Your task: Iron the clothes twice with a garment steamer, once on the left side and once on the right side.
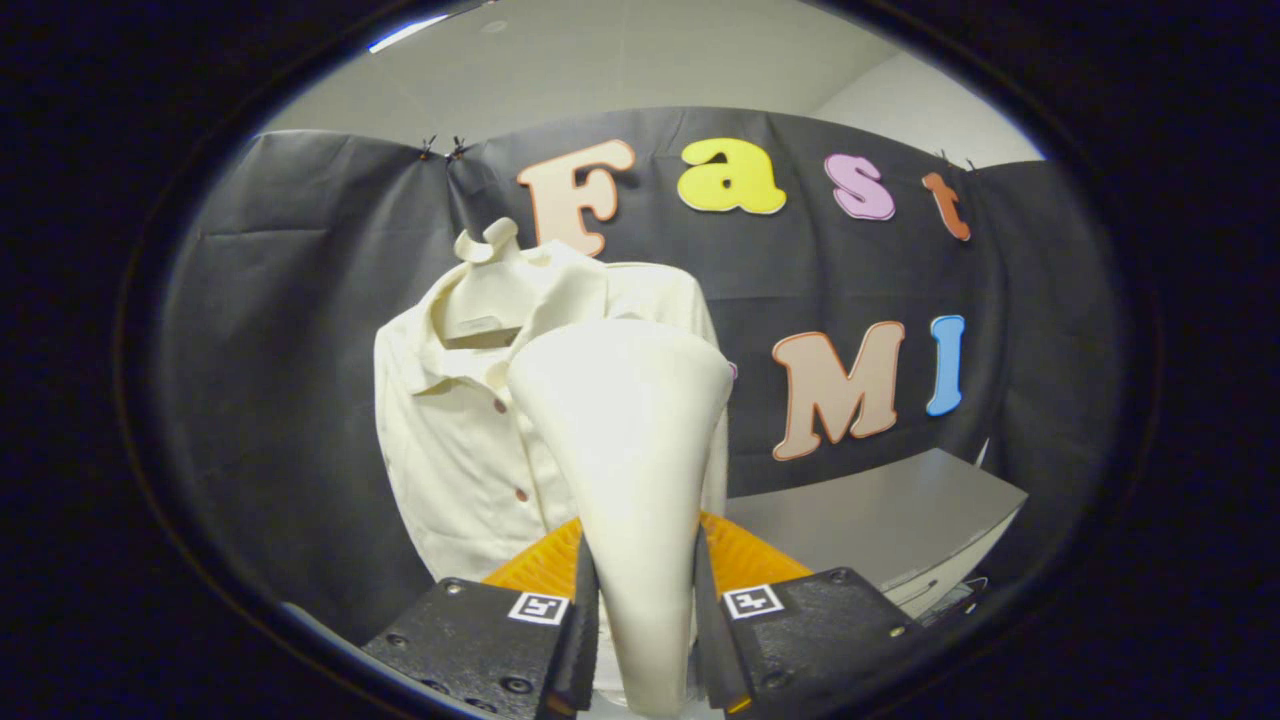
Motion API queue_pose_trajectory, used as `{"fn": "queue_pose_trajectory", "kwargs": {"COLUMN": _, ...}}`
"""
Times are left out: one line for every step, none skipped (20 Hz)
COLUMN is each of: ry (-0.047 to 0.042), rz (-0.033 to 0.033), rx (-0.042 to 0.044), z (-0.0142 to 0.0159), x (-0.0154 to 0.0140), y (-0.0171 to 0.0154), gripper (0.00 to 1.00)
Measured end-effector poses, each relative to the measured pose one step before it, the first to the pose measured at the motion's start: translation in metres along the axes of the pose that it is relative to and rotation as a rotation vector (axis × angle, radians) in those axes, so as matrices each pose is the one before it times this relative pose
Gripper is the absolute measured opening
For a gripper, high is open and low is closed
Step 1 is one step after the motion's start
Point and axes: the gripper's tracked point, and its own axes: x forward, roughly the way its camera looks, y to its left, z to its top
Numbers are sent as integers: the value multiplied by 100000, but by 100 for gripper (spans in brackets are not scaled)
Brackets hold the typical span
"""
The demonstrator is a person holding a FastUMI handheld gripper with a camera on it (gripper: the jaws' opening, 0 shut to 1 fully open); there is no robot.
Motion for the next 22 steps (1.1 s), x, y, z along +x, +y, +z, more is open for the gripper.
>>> {"fn": "queue_pose_trajectory", "kwargs": {"ry": 616, "rz": 521, "rx": 391, "z": -40, "x": 444, "y": 1666, "gripper": 42}}
{"fn": "queue_pose_trajectory", "kwargs": {"ry": 234, "rz": 766, "rx": 466, "z": -212, "x": 387, "y": 1731, "gripper": 42}}
{"fn": "queue_pose_trajectory", "kwargs": {"ry": 616, "rz": 663, "rx": 456, "z": -180, "x": 547, "y": 1618, "gripper": 42}}
{"fn": "queue_pose_trajectory", "kwargs": {"ry": 412, "rz": 352, "rx": 651, "z": -268, "x": 571, "y": 1553, "gripper": 42}}
{"fn": "queue_pose_trajectory", "kwargs": {"ry": 811, "rz": 318, "rx": 584, "z": -402, "x": 651, "y": 1382, "gripper": 42}}
{"fn": "queue_pose_trajectory", "kwargs": {"ry": -241, "rz": 395, "rx": 471, "z": -129, "x": 767, "y": 1416, "gripper": 42}}
{"fn": "queue_pose_trajectory", "kwargs": {"ry": 422, "rz": 39, "rx": 37, "z": -343, "x": 768, "y": 1411, "gripper": 42}}
{"fn": "queue_pose_trajectory", "kwargs": {"ry": 584, "rz": -32, "rx": -600, "z": -416, "x": 803, "y": 1404, "gripper": 42}}
{"fn": "queue_pose_trajectory", "kwargs": {"ry": 344, "rz": -92, "rx": -363, "z": -369, "x": 824, "y": 1260, "gripper": 42}}
{"fn": "queue_pose_trajectory", "kwargs": {"ry": 183, "rz": -516, "rx": -539, "z": -215, "x": 653, "y": 1212, "gripper": 42}}
{"fn": "queue_pose_trajectory", "kwargs": {"ry": -812, "rz": -510, "rx": -467, "z": -24, "x": 674, "y": 1022, "gripper": 42}}
{"fn": "queue_pose_trajectory", "kwargs": {"ry": -61, "rz": -516, "rx": -98, "z": -112, "x": 655, "y": 1089, "gripper": 42}}
{"fn": "queue_pose_trajectory", "kwargs": {"ry": -925, "rz": -1113, "rx": -2, "z": 60, "x": 632, "y": 675, "gripper": 42}}
{"fn": "queue_pose_trajectory", "kwargs": {"ry": 46, "rz": -1165, "rx": 290, "z": -250, "x": 668, "y": 590, "gripper": 42}}
{"fn": "queue_pose_trajectory", "kwargs": {"ry": -315, "rz": -1305, "rx": 101, "z": 11, "x": 645, "y": 522, "gripper": 42}}
{"fn": "queue_pose_trajectory", "kwargs": {"ry": 38, "rz": -1450, "rx": 520, "z": -124, "x": 571, "y": 271, "gripper": 42}}
{"fn": "queue_pose_trajectory", "kwargs": {"ry": -91, "rz": -1836, "rx": 605, "z": -21, "x": 362, "y": 80, "gripper": 42}}
{"fn": "queue_pose_trajectory", "kwargs": {"ry": -1158, "rz": -1296, "rx": 89, "z": 17, "x": 256, "y": 91, "gripper": 42}}
{"fn": "queue_pose_trajectory", "kwargs": {"ry": -605, "rz": -1208, "rx": -328, "z": -85, "x": 195, "y": -11, "gripper": 42}}
{"fn": "queue_pose_trajectory", "kwargs": {"ry": -555, "rz": -759, "rx": -783, "z": -393, "x": 111, "y": 64, "gripper": 42}}
{"fn": "queue_pose_trajectory", "kwargs": {"ry": 267, "rz": -434, "rx": 143, "z": -173, "x": 217, "y": 95, "gripper": 42}}
{"fn": "queue_pose_trajectory", "kwargs": {"ry": 1182, "rz": -332, "rx": -304, "z": -496, "x": 384, "y": -81, "gripper": 43}}
